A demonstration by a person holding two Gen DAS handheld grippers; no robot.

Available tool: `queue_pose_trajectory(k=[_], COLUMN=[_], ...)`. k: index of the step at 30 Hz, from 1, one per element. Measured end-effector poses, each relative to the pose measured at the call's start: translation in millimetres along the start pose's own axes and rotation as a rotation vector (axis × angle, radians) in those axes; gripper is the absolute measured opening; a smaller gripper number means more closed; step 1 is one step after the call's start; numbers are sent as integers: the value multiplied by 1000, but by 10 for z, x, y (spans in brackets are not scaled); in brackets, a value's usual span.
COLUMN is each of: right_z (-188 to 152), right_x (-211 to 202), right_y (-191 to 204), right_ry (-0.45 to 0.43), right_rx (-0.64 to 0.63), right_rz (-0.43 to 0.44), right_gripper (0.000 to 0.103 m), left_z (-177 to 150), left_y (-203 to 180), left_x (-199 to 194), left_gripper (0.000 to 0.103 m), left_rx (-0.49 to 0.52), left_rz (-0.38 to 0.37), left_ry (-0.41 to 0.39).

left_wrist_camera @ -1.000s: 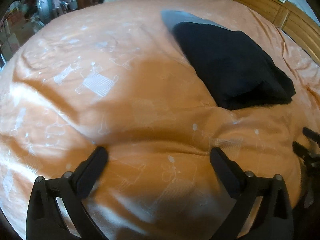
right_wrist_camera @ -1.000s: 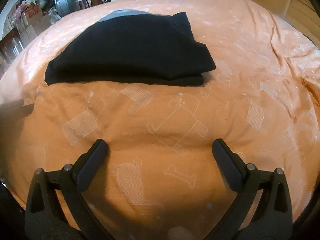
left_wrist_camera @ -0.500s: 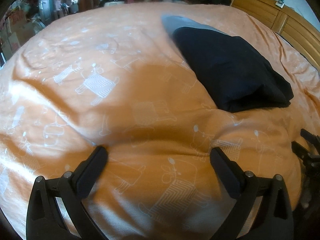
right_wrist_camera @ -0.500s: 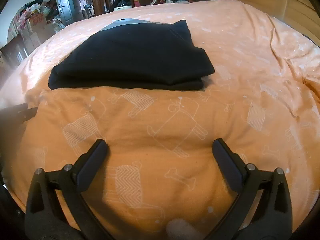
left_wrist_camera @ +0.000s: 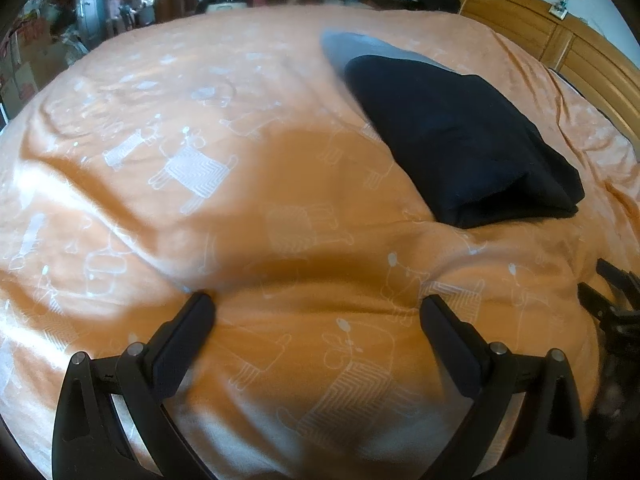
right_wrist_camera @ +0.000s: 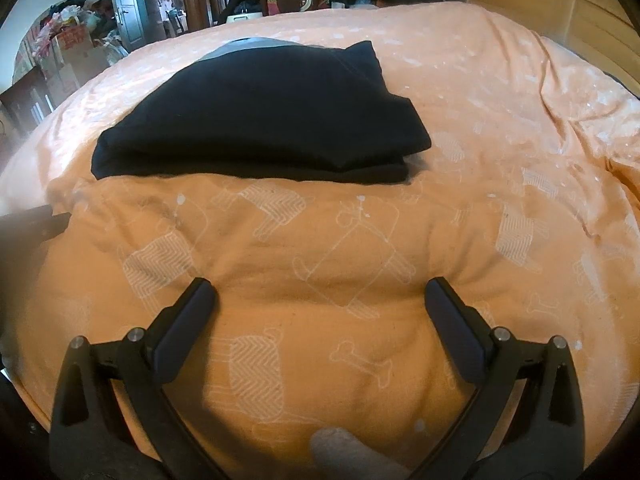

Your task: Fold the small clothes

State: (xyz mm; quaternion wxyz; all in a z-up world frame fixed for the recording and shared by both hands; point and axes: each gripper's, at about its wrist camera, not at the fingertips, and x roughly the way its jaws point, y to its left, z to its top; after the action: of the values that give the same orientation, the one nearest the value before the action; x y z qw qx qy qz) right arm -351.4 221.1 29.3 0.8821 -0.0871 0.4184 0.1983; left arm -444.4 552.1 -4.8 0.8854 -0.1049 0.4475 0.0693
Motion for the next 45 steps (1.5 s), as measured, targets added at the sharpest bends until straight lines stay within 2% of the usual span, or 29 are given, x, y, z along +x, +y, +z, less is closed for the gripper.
queue_pose_trajectory(k=[45], right_z=[1], right_x=[28], right_y=[-32], right_ry=[-25], right_rx=[11], right_rz=[15], right_gripper=[103], left_z=[-12], left_y=[-2], left_x=[21], left_gripper=[103], left_rx=[2], left_rz=[1], left_ry=[-22])
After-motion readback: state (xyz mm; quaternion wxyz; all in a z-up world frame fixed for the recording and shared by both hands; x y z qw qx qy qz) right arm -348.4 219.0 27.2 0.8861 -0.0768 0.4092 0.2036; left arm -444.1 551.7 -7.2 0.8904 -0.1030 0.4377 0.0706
